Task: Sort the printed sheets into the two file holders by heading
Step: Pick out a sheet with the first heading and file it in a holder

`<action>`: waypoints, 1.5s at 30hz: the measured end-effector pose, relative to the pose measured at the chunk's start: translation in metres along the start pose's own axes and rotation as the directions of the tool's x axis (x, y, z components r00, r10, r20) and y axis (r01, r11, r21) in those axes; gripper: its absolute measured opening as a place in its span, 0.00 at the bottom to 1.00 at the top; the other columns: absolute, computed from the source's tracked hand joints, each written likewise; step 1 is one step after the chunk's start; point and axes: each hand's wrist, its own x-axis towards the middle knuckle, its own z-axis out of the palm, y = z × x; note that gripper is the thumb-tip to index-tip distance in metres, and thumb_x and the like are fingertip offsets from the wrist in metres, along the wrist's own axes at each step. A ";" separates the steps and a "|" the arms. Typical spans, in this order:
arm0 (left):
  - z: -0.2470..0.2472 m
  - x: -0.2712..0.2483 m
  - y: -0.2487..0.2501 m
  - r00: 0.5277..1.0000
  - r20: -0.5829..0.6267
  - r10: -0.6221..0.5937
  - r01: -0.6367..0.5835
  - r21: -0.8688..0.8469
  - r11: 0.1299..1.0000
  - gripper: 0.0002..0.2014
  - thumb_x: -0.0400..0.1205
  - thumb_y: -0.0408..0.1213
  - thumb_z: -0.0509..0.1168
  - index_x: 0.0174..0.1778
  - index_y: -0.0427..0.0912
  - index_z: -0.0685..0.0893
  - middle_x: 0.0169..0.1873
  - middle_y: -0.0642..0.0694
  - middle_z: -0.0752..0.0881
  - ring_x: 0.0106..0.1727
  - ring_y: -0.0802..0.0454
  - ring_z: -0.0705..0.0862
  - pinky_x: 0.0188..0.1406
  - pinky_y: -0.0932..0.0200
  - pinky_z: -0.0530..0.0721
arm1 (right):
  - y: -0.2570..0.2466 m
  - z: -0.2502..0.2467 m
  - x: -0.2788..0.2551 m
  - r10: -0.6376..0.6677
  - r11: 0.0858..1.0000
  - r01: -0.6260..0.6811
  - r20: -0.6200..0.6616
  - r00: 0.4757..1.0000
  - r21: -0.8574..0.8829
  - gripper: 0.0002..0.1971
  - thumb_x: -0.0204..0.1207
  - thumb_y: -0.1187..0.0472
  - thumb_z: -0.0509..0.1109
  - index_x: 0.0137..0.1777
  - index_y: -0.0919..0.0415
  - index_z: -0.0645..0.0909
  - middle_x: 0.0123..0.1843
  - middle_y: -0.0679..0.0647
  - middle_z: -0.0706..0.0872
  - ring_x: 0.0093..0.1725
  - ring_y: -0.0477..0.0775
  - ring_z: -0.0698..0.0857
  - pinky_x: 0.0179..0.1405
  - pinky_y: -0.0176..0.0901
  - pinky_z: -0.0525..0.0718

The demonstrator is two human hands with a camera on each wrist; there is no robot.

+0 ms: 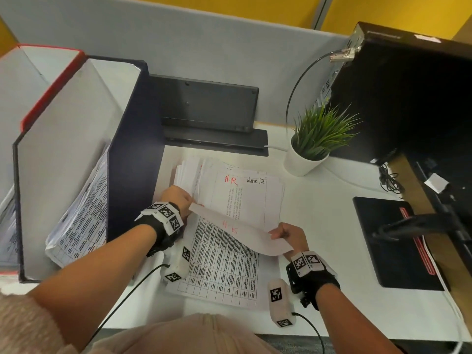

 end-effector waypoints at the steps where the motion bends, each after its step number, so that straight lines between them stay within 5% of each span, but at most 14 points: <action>1: 0.000 -0.001 0.001 1.000 -0.018 0.004 -0.003 0.043 0.999 0.09 0.75 0.36 0.73 0.45 0.34 0.90 0.44 0.39 0.90 0.47 0.42 0.88 0.42 0.58 0.85 | -0.001 0.001 -0.003 0.007 0.998 -0.008 0.011 1.000 0.062 0.21 0.61 0.81 0.64 0.16 0.57 0.79 0.28 0.59 0.81 0.35 0.59 0.78 0.44 0.50 0.78; 4: 0.000 -0.004 0.003 0.999 -0.048 -0.020 0.025 0.113 0.993 0.10 0.79 0.27 0.64 0.52 0.30 0.87 0.52 0.37 0.87 0.53 0.40 0.85 0.47 0.58 0.82 | 0.001 0.001 -0.007 0.004 0.988 -0.007 0.018 1.000 0.155 0.27 0.61 0.87 0.56 0.09 0.60 0.77 0.19 0.55 0.82 0.30 0.59 0.78 0.36 0.44 0.77; 7: -0.001 -0.011 0.004 0.996 -0.093 0.012 0.003 0.161 0.987 0.10 0.81 0.26 0.59 0.53 0.30 0.85 0.53 0.36 0.85 0.54 0.37 0.84 0.53 0.52 0.84 | -0.001 0.002 -0.008 -0.064 0.994 0.065 -0.012 0.998 0.091 0.18 0.54 0.78 0.64 0.10 0.58 0.78 0.21 0.55 0.83 0.30 0.58 0.79 0.37 0.44 0.78; 10: 0.002 -0.014 -0.003 0.941 -0.242 0.234 -0.234 0.030 0.972 0.13 0.81 0.25 0.57 0.54 0.32 0.86 0.53 0.38 0.86 0.54 0.41 0.85 0.57 0.48 0.84 | -0.005 0.001 -0.008 -0.090 0.995 0.092 -0.047 0.995 0.048 0.21 0.59 0.79 0.63 0.11 0.57 0.77 0.27 0.59 0.80 0.34 0.58 0.78 0.41 0.47 0.76; 12: 0.005 -0.017 -0.007 0.909 -0.321 0.267 -0.333 -0.171 0.927 0.14 0.82 0.24 0.57 0.57 0.37 0.85 0.48 0.47 0.86 0.45 0.51 0.84 0.47 0.60 0.85 | -0.010 -0.002 -0.006 -0.170 0.985 0.167 -0.071 0.983 -0.049 0.23 0.62 0.80 0.64 0.13 0.55 0.74 0.27 0.57 0.78 0.35 0.55 0.76 0.34 0.39 0.75; 15: 0.008 -0.018 -0.008 0.940 -0.256 0.226 -0.314 -0.390 0.866 0.15 0.82 0.23 0.54 0.48 0.44 0.83 0.40 0.54 0.84 0.40 0.56 0.82 0.34 0.69 0.79 | -0.023 -0.003 -0.006 -0.253 0.949 0.227 -0.098 0.962 -0.221 0.18 0.62 0.79 0.75 0.26 0.59 0.72 0.27 0.52 0.76 0.30 0.49 0.75 0.24 0.28 0.71; 21: 0.011 -0.024 -0.002 0.979 -0.110 0.171 -0.203 -0.608 0.768 0.17 0.82 0.21 0.52 0.53 0.37 0.84 0.47 0.42 0.86 0.48 0.49 0.84 0.48 0.60 0.83 | -0.036 -0.007 -0.011 -0.189 0.979 0.185 -0.043 0.981 -0.082 0.31 0.62 0.77 0.78 0.62 0.61 0.69 0.48 0.54 0.83 0.43 0.50 0.84 0.30 0.25 0.81; 26: 0.011 -0.026 0.004 0.999 -0.005 0.050 -0.038 -0.726 0.686 0.14 0.78 0.27 0.53 0.32 0.35 0.82 0.35 0.40 0.83 0.38 0.45 0.79 0.35 0.58 0.76 | -0.022 -0.007 -0.010 -0.190 0.965 0.174 -0.066 0.980 -0.197 0.06 0.65 0.74 0.77 0.38 0.65 0.85 0.34 0.53 0.85 0.32 0.50 0.80 0.30 0.31 0.79; 27: 0.010 -0.024 0.005 1.000 0.009 0.009 0.000 -0.739 0.674 0.15 0.78 0.31 0.53 0.31 0.35 0.82 0.35 0.40 0.84 0.37 0.45 0.79 0.35 0.57 0.76 | -0.017 -0.007 -0.010 -0.207 0.971 0.195 -0.076 0.975 -0.135 0.13 0.66 0.79 0.73 0.29 0.61 0.84 0.27 0.50 0.83 0.29 0.49 0.78 0.27 0.30 0.77; 29: 0.009 -0.015 0.006 0.997 -0.004 -0.073 0.050 -0.695 0.718 0.18 0.80 0.39 0.53 0.34 0.33 0.84 0.36 0.40 0.86 0.36 0.45 0.80 0.36 0.56 0.77 | -0.009 -0.006 -0.009 -0.145 0.989 0.148 -0.103 0.984 0.023 0.26 0.63 0.84 0.63 0.14 0.55 0.80 0.17 0.44 0.79 0.26 0.49 0.76 0.29 0.34 0.75; 33: 0.004 0.001 0.002 0.988 -0.052 -0.146 0.134 -0.197 0.971 0.13 0.78 0.45 0.68 0.34 0.39 0.82 0.31 0.44 0.83 0.34 0.47 0.82 0.35 0.58 0.81 | -0.004 -0.004 -0.011 -0.079 0.996 0.082 -0.100 0.992 0.024 0.15 0.51 0.72 0.67 0.10 0.53 0.79 0.19 0.45 0.78 0.30 0.54 0.75 0.36 0.41 0.73; 36: 0.005 0.001 0.002 0.994 -0.046 -0.101 0.104 0.068 0.992 0.19 0.70 0.50 0.76 0.40 0.35 0.85 0.36 0.43 0.86 0.39 0.47 0.85 0.37 0.58 0.82 | 0.001 -0.005 -0.010 -0.109 0.992 0.103 -0.099 0.989 -0.072 0.25 0.64 0.80 0.67 0.14 0.52 0.81 0.26 0.50 0.80 0.32 0.54 0.77 0.35 0.38 0.75; 43: 0.008 -0.005 0.004 0.994 -0.105 0.017 -0.015 0.016 1.000 0.10 0.75 0.37 0.73 0.33 0.34 0.85 0.28 0.45 0.83 0.29 0.53 0.79 0.27 0.65 0.75 | -0.004 -0.002 -0.016 -0.204 0.975 0.190 -0.122 0.971 -0.119 0.20 0.66 0.85 0.63 0.25 0.60 0.78 0.37 0.59 0.79 0.40 0.56 0.75 0.40 0.40 0.75; 45: 0.009 -0.006 0.003 0.993 -0.111 0.034 -0.033 0.013 0.999 0.10 0.76 0.35 0.71 0.31 0.35 0.85 0.29 0.44 0.84 0.30 0.52 0.80 0.33 0.63 0.78 | -0.006 -0.002 -0.018 -0.229 0.972 0.221 -0.133 0.964 -0.073 0.18 0.66 0.86 0.64 0.29 0.62 0.79 0.37 0.58 0.79 0.37 0.55 0.76 0.33 0.27 0.77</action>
